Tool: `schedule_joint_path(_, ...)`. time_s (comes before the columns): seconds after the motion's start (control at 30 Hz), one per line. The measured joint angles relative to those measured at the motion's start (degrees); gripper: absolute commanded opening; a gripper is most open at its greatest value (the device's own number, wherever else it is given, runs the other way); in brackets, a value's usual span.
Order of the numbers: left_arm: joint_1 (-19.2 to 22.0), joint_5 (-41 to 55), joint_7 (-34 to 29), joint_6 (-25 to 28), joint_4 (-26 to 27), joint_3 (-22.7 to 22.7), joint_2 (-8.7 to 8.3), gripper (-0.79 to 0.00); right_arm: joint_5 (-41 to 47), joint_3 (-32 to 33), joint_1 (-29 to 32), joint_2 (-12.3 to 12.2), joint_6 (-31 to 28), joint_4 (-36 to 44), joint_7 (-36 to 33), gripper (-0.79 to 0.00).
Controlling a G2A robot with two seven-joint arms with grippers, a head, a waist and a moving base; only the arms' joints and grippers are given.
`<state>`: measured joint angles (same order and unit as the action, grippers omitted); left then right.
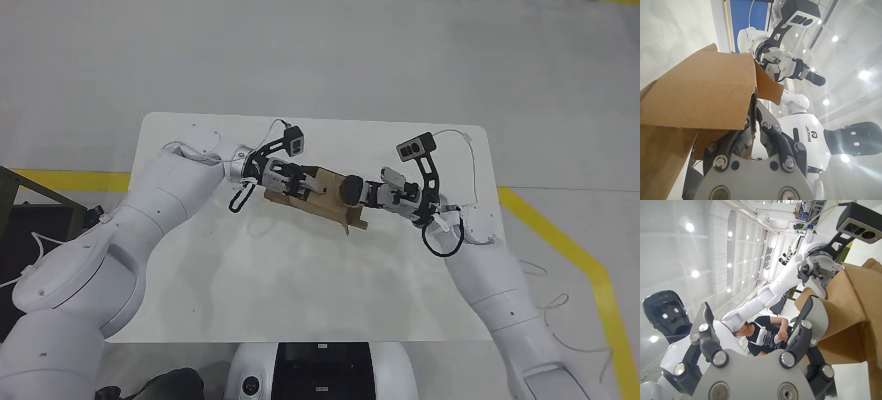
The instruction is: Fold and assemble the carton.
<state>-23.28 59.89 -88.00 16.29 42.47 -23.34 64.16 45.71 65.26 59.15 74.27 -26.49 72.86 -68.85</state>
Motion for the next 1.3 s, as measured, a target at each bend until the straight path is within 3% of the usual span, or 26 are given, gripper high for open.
schedule_joint_path(0.2,-0.50,2.88,0.00,0.00,-0.89,-1.43,-1.20,-0.785,-1.05,2.97,2.59,-0.85,1.46,1.76,0.75,0.000)
schedule_joint_path(0.5,-1.51,3.31,0.00,-0.01,1.86,-2.95,-2.95,-0.785,-0.78,0.60,1.14,-0.20,2.14,-1.97,1.56,0.000)
schedule_joint_path(1.3,-2.12,3.17,0.00,-1.76,10.21,1.55,-5.84,-0.785,-6.65,-1.49,-1.79,0.61,-2.06,-4.56,5.94,0.000)
